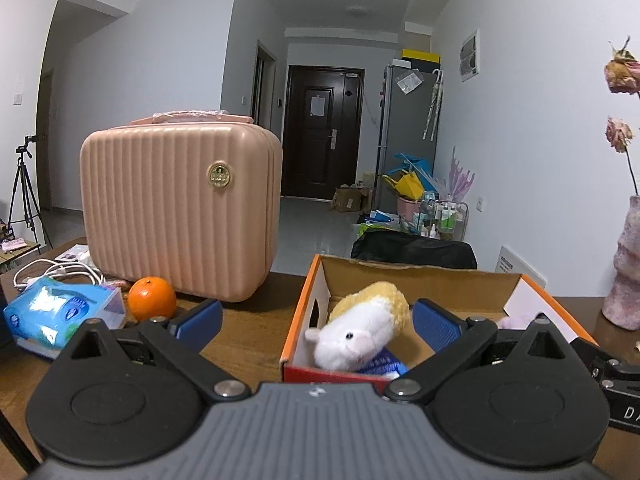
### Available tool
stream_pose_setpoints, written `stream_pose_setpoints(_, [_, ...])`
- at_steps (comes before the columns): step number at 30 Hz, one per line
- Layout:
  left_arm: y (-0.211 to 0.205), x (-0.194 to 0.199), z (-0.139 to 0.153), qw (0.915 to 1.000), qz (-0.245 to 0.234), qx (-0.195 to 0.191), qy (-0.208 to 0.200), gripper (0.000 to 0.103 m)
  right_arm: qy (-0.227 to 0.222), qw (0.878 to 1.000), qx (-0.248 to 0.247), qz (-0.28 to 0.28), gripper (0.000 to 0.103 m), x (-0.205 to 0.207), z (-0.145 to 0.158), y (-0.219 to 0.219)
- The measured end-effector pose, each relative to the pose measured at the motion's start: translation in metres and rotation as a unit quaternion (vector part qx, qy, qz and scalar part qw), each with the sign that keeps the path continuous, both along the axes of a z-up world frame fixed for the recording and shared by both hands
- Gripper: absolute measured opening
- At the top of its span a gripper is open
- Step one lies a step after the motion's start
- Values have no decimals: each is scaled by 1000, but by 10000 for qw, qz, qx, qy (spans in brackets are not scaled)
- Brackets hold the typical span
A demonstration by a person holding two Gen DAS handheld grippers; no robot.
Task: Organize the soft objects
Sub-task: 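Withdraw both tools from the box back toward the remaining soft items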
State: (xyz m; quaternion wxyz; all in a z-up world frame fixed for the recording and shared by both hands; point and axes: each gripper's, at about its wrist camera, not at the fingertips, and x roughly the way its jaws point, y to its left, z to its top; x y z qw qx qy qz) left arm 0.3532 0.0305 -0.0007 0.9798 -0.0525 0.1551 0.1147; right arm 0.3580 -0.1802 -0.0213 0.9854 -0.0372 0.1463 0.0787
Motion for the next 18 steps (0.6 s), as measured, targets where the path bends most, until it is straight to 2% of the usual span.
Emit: stream_pose_setpoints(18, [-5, -73, -11, 9995, -113, 246, 137, 103, 68, 9999, -86, 75, 103, -78, -9, -10])
